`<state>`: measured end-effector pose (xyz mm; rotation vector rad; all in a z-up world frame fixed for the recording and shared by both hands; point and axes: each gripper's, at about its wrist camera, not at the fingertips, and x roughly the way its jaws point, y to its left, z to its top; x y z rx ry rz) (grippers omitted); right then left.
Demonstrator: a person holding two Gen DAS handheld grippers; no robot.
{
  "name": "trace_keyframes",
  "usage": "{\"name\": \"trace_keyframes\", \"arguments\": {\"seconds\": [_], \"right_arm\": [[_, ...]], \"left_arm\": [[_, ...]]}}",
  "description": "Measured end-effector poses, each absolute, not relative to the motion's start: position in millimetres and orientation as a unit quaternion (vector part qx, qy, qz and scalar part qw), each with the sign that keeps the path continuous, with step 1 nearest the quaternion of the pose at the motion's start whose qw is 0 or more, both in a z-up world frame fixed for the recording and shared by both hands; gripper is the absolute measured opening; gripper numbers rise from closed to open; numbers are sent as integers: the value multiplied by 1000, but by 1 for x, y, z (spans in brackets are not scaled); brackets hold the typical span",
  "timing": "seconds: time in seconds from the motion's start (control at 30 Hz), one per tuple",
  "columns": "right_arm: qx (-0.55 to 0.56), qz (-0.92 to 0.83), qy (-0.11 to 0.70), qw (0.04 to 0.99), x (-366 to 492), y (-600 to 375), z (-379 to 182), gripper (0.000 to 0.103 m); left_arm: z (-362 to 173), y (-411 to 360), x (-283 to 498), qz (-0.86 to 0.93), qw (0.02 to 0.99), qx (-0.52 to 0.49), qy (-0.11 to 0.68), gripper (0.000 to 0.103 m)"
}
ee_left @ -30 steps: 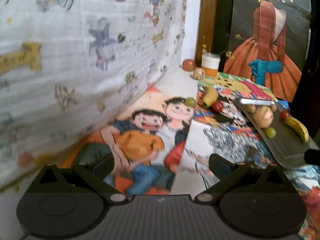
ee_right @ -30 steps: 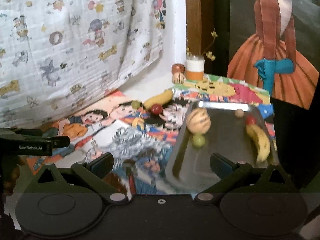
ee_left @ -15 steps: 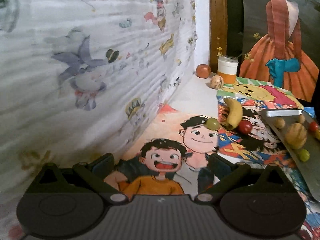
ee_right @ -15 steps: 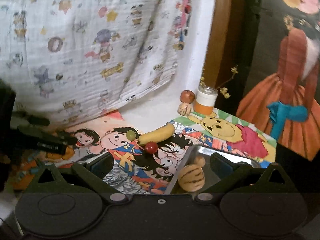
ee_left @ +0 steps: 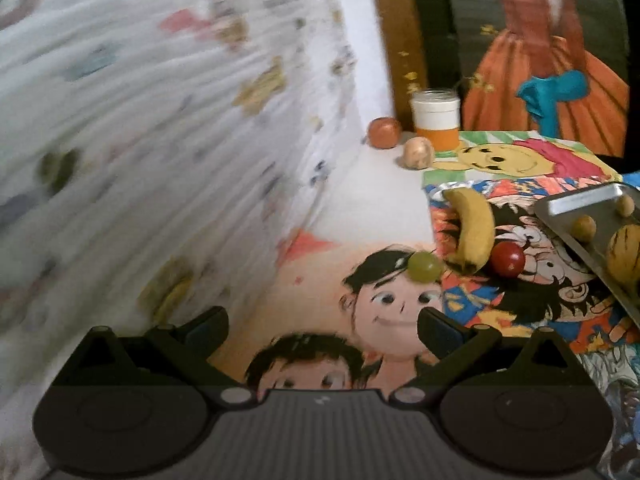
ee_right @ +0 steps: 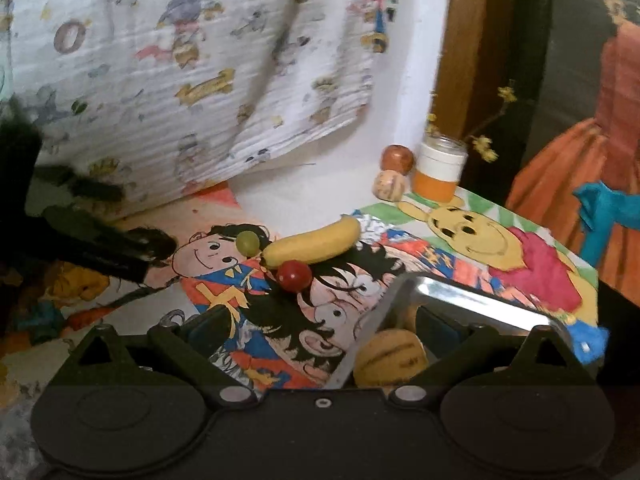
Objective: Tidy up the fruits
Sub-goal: 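Reach the left tool toward another green grape while the right tool reaches toward a red tomato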
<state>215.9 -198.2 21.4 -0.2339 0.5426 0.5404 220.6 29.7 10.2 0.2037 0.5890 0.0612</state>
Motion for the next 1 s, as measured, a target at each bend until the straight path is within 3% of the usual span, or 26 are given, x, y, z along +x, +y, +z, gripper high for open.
{"name": "trace_keyframes", "arguments": {"seconds": [0.17, 0.4, 0.53, 0.83, 1.0], "right_arm": [[-143, 280, 246, 917, 234, -191, 14, 99], [-173, 298, 238, 908, 248, -181, 2, 88], [-174, 299, 246, 906, 254, -178, -5, 87], [-183, 316, 267, 892, 267, -168, -16, 82], [-191, 318, 281, 885, 278, -159, -23, 79]], "left_arm": [[4, 21, 243, -3, 950, 131, 283, 103], [-10, 13, 265, -23, 942, 149, 298, 103], [-11, 7, 269, -51, 942, 164, 287, 102], [-17, -5, 273, -106, 931, 228, 265, 91], [-17, -5, 276, -125, 929, 222, 268, 77]]}}
